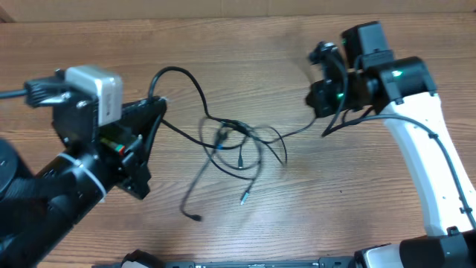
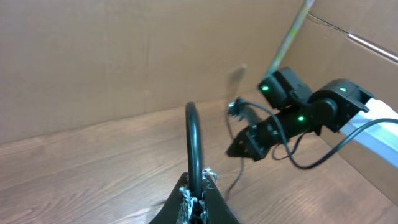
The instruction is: Untangle cables
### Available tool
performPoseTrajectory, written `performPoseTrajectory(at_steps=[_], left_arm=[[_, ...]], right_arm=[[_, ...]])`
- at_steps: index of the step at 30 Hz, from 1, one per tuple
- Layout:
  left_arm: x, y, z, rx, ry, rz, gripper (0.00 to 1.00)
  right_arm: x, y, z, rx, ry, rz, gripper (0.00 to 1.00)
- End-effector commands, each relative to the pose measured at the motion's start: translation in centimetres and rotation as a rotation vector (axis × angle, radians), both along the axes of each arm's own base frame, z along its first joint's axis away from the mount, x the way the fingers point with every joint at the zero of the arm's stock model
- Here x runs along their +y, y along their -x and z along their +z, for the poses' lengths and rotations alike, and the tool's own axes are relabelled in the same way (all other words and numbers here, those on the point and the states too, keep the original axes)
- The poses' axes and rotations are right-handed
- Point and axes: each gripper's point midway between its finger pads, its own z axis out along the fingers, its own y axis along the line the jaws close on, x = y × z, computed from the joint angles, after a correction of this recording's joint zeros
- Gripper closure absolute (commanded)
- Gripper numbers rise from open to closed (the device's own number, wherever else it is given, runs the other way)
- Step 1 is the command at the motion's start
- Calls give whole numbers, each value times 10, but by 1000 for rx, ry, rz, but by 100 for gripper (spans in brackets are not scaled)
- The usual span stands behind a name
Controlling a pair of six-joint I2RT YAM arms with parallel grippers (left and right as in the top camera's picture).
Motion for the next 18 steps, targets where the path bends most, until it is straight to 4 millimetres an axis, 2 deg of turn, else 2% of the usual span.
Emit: performPoseTrajectory(at_steps=[1, 10, 17, 18], left_arm=[[14, 1, 10, -44, -2, 69, 96], [22, 0, 9, -45, -14, 110, 96], [23, 0, 7, -35, -22, 116, 96], [23, 0, 6, -32, -24, 116, 96]], right_arm=[[-34, -10, 2, -16, 21, -119, 96], [-117, -26, 5, -37, 10, -349, 96], [-129, -35, 16, -82, -88, -372, 93], [-130, -37, 17, -93, -88, -373, 84]])
